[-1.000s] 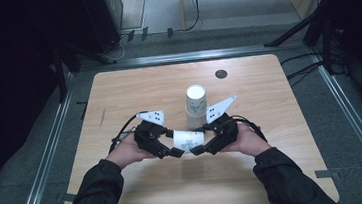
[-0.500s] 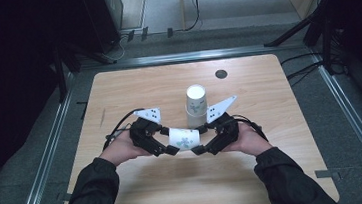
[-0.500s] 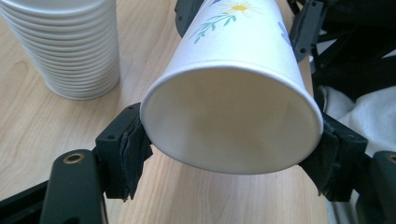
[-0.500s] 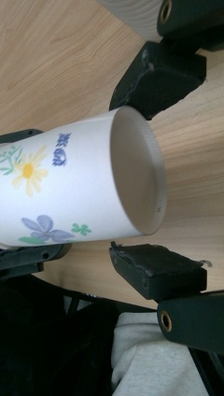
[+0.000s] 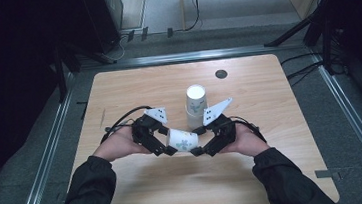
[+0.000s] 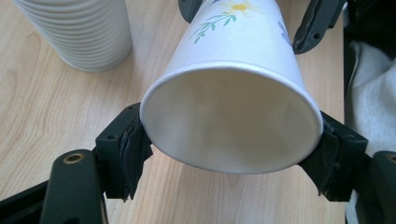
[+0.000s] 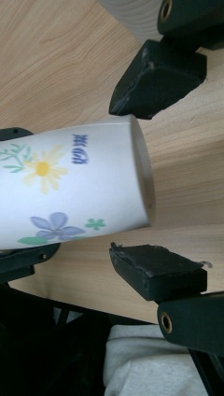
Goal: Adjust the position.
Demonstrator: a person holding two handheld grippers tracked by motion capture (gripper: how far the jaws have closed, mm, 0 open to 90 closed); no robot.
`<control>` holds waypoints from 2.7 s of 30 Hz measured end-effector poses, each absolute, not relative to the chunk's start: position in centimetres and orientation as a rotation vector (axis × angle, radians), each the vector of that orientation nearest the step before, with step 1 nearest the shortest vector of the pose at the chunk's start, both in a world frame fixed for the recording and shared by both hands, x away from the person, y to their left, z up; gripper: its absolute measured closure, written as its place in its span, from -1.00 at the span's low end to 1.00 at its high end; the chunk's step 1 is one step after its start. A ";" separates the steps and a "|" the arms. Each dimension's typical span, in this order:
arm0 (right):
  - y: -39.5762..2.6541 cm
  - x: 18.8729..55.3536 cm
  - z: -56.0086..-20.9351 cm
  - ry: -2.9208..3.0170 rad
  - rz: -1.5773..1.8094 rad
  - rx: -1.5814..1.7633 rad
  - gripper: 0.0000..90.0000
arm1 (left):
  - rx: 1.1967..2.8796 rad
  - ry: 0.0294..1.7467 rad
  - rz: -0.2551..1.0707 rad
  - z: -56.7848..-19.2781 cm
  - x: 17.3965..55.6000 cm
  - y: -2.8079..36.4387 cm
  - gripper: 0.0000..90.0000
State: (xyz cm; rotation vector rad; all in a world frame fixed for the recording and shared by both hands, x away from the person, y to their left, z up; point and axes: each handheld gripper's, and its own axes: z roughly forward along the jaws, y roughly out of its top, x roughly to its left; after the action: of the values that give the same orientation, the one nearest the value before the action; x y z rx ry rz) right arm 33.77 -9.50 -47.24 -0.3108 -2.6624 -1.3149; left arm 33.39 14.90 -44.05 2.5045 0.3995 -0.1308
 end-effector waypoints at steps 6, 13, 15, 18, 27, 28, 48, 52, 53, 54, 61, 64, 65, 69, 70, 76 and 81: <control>-9.1 33.7 -47.6 -2.683 -1.297 -0.300 -0.40 | 2.552 0.374 -0.127 -44.0 33.5 13.8 -0.45; -8.5 33.5 -47.9 -2.692 -1.271 -0.273 -0.33 | 2.579 0.343 -0.134 -44.2 33.2 13.0 -0.46; -8.4 33.4 -47.9 -2.685 -1.268 -0.261 -0.26 | 2.578 0.341 -0.142 -44.2 33.2 13.0 -0.46; -8.5 33.4 -47.8 -2.684 -1.277 -0.245 -0.24 | 2.559 0.339 -0.150 -44.2 33.2 13.2 -0.46; -9.2 33.6 -47.3 -2.681 -1.325 -0.255 -0.24 | 2.458 0.408 -0.167 -44.2 33.6 14.3 -0.71; -9.3 33.6 -47.3 -2.676 -1.326 -0.261 -0.24 | 2.442 0.415 -0.178 -44.2 33.6 14.5 -0.71; -10.2 33.9 -46.8 -2.640 -1.394 -0.287 -0.25 | 2.263 0.505 -0.186 -45.0 33.0 16.4 -0.71; -10.4 34.0 -46.8 -2.630 -1.404 -0.293 -0.25 | 2.211 0.523 -0.209 -45.2 33.0 16.3 -0.71; -10.4 34.0 -46.8 -2.628 -1.406 -0.296 -0.25 | 2.201 0.526 -0.218 -45.2 32.9 16.2 -0.71; -10.4 34.0 -46.8 -2.628 -1.403 -0.299 -0.25 | 2.195 0.525 -0.217 -45.3 32.9 16.1 -0.71; -10.4 34.0 -46.9 -2.614 -1.399 -0.302 -0.25 | 2.159 0.532 -0.227 -45.7 32.9 15.3 -0.70; -10.3 34.0 -47.0 -2.611 -1.398 -0.300 -0.25 | 2.128 0.539 -0.239 -45.8 33.0 15.1 -0.69; -10.3 34.0 -47.0 -2.609 -1.397 -0.305 -0.25 | 2.125 0.541 -0.240 -45.8 33.0 15.1 -0.68; -10.4 34.1 -47.1 -2.599 -1.403 -0.303 -0.25 | 2.116 0.544 -0.245 -45.8 33.1 15.2 -0.65; -10.4 34.1 -47.1 -2.594 -1.404 -0.302 -0.25 | 2.116 0.545 -0.245 -45.9 33.1 15.1 -0.65; -10.1 34.1 -47.3 -2.593 -1.395 -0.298 -0.25 | 2.119 0.546 -0.246 -46.0 33.2 15.1 -0.55; -10.1 34.1 -47.3 -2.586 -1.397 -0.297 -0.25 | 2.123 0.534 -0.239 -45.8 33.2 15.2 -0.51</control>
State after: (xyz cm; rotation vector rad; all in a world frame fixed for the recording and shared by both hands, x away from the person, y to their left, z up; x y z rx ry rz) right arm 34.10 -10.10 -47.28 -0.2973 -2.5857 -1.3965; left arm 33.17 15.22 -45.85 2.1228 0.5345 -0.2389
